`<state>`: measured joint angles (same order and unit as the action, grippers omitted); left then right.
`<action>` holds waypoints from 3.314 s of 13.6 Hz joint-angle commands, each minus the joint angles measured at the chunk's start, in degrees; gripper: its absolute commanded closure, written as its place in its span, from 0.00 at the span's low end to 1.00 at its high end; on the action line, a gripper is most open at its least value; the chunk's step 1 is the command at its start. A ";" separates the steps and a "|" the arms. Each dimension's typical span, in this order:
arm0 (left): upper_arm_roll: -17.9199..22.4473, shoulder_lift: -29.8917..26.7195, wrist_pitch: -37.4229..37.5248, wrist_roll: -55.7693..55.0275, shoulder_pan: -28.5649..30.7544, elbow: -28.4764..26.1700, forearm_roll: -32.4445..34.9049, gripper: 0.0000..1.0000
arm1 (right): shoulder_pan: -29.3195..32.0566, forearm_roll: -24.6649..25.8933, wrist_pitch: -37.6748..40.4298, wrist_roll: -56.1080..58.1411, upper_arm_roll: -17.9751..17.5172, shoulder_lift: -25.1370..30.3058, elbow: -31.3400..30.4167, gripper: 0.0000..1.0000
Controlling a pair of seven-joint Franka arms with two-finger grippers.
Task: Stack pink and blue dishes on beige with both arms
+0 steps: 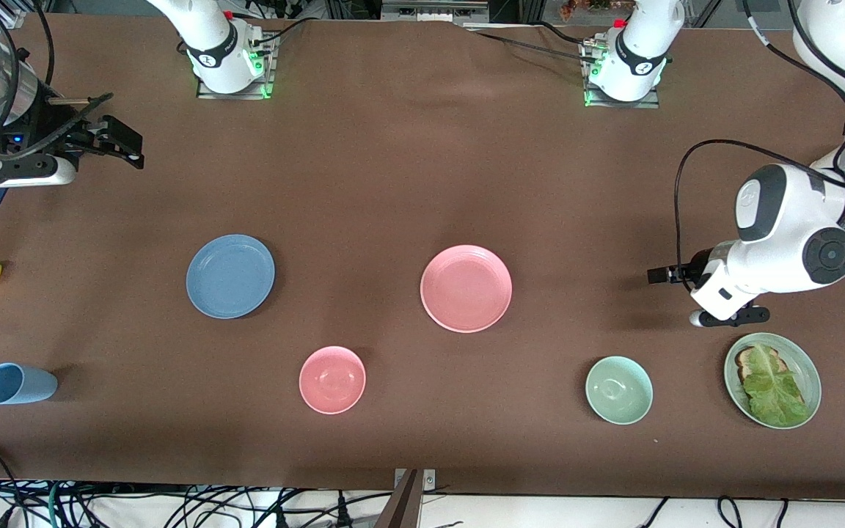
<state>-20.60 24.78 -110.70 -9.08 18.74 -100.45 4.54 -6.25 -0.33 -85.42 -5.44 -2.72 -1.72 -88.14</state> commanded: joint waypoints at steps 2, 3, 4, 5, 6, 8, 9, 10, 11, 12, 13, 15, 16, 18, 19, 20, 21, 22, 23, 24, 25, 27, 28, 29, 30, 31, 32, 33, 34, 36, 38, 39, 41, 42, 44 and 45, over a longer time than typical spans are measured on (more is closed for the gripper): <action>0.38 -4.81 4.35 5.29 2.88 0.16 0.64 0.00 | 0.18 -0.90 0.25 -0.53 0.00 0.57 0.43 0.00; 3.17 -7.09 5.31 6.17 1.66 -0.18 0.55 0.00 | 0.18 -0.90 0.25 -0.62 0.00 0.57 0.43 0.00; 5.55 -8.76 6.45 6.88 -0.09 -0.36 0.29 0.00 | 0.18 -0.81 0.16 -0.62 0.00 0.40 0.51 0.00; 8.01 -10.70 7.77 6.97 -1.59 -0.36 -0.49 0.00 | 0.18 -0.81 0.08 -0.62 0.08 0.22 0.51 0.00; 11.25 -12.72 8.74 7.06 -4.13 -0.36 -1.55 0.00 | 0.27 -0.81 -0.10 -0.62 0.08 0.14 0.51 0.00; 15.32 -17.02 10.76 12.12 -6.87 -0.36 -2.17 0.00 | 0.44 -0.81 -0.98 -0.62 0.17 0.05 0.60 0.00; 16.55 -19.13 12.07 14.50 -7.66 -0.28 -3.48 0.00 | 0.79 -0.81 -1.07 -0.71 0.35 -0.04 0.60 0.00; 18.04 -20.72 12.61 14.70 -8.89 -0.10 -4.10 0.00 | 0.88 -0.72 -1.50 -0.62 0.52 -0.04 0.60 0.00; 18.84 -22.39 12.96 14.62 -10.55 -0.01 -4.02 0.00 | 0.88 -0.81 -1.59 -0.62 1.13 -0.13 0.60 0.00; 18.85 -23.97 12.88 14.27 -11.09 0.08 -4.10 0.00 | 0.88 -0.90 -1.60 -0.62 1.84 -0.13 0.60 0.00; 18.85 -25.03 12.88 14.44 -11.79 0.25 -4.10 0.00 | 0.88 -0.90 -1.42 -0.62 2.02 -0.13 0.51 0.00; 18.76 -26.53 12.79 14.35 -13.55 0.95 -4.28 0.00 | 0.97 -0.81 -1.51 -0.53 2.28 -0.13 0.51 0.00; 18.84 -26.54 13.40 14.18 -14.16 2.87 -4.98 0.00 | 0.97 -0.81 -1.25 -0.01 2.98 -0.13 0.51 0.00; 18.76 -26.45 17.25 14.18 -14.52 5.86 -5.51 0.00 | 1.06 -0.72 -0.54 0.52 3.51 -0.13 0.51 0.00; 18.76 -26.45 19.54 14.09 -14.78 7.53 -5.51 0.00 | 0.97 -0.55 -0.11 0.17 3.77 -0.04 0.51 0.00; 18.76 -26.45 20.43 14.09 -15.48 8.50 -5.51 0.00 | 0.97 -0.72 -0.10 -0.35 3.86 -0.04 0.51 0.00; 18.76 -26.36 20.44 14.00 -15.84 8.51 -5.51 0.00 | 0.97 -0.72 -0.45 -0.44 3.86 -0.48 0.51 0.00; 18.76 -26.19 20.44 13.83 -16.54 8.43 -5.42 0.00 | 0.97 -0.64 -0.89 -0.36 3.86 -0.74 0.51 0.00; 18.76 -25.84 20.44 13.13 -16.54 8.34 -5.51 0.00 | 0.80 -0.55 -1.24 -0.44 3.86 -0.92 0.51 0.00; 18.58 -25.48 20.35 13.21 -16.46 8.34 -5.42 0.00 | 0.53 -0.37 -1.33 -0.53 3.86 -1.01 0.51 0.00; 18.58 -25.13 20.35 13.21 -16.46 8.43 -5.34 0.00 | 0.88 -0.20 -1.33 -0.27 3.86 -0.92 0.51 0.00; 18.49 -25.13 20.35 13.39 -16.46 8.43 -5.34 0.00 | 0.71 -0.11 -0.72 0.70 3.86 -1.01 0.51 0.00; 18.49 -25.13 20.44 13.65 -16.46 8.43 -5.25 0.00 | 0.53 -0.02 -0.63 1.13 3.86 -1.01 0.51 0.00; 18.41 -25.13 20.44 13.65 -16.46 8.43 -5.25 0.00 | 0.71 -0.28 -1.15 1.14 3.86 -1.18 0.34 0.00; 18.41 -25.22 20.44 13.74 -16.37 8.43 -5.33 0.00 | 0.71 -0.81 -1.24 1.22 3.86 -2.23 0.51 0.00; 18.41 -25.22 20.44 13.82 -16.37 8.43 -5.25 0.00 | 0.88 -0.81 -1.33 2.01 3.86 -2.67 0.34 0.00; 18.41 -25.30 20.44 13.83 -16.37 8.43 -5.25 0.00 | 0.97 -0.98 -1.33 4.28 3.86 -3.46 0.16 0.00; 18.49 -25.39 20.44 13.91 -16.02 8.51 -5.25 0.00 | 0.97 -0.99 -1.77 6.91 3.86 -4.60 -0.36 0.00; 18.67 -25.39 20.44 14.09 -15.84 8.51 -5.33 0.00 | 0.97 -1.07 -3.25 7.81 3.86 -5.39 -1.50 0.00; 18.67 -25.22 20.26 14.00 -15.84 8.60 -4.81 0.00 | 0.97 -1.07 -9.73 7.90 3.86 -6.54 -5.79 0.00; 18.76 -25.22 20.17 14.00 -15.84 8.69 -4.81 0.00 | 0.97 -0.99 -14.76 7.99 3.86 -9.17 -7.83 0.00; 18.76 -25.04 20.17 13.91 -15.84 9.12 -4.72 0.00 | 0.97 -0.90 -16.34 7.99 3.86 -10.75 -8.45 0.00; 18.84 -24.95 20.17 14.00 -15.93 9.48 -4.72 0.00 | 0.97 -0.90 -22.21 7.99 3.86 -12.78 -11.77 0.00; 18.85 -24.95 20.17 14.00 -15.93 9.65 -4.89 0.00 | 0.97 -0.90 -25.47 7.99 3.86 -13.13 -13.97 0.00; 18.76 -24.34 20.26 13.74 -16.02 10.62 -4.81 0.00 | 1.06 -0.81 -31.80 8.51 3.95 -13.14 -18.97 0.00; 18.76 -24.25 20.17 13.91 -15.93 10.62 -4.81 0.00 | 1.23 -0.81 -34.27 10.09 4.21 -13.22 -20.65 0.00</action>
<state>-2.17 -0.69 -91.25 3.86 2.94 -91.94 -0.01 -5.47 -0.34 -115.32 1.84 1.17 -16.67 -104.26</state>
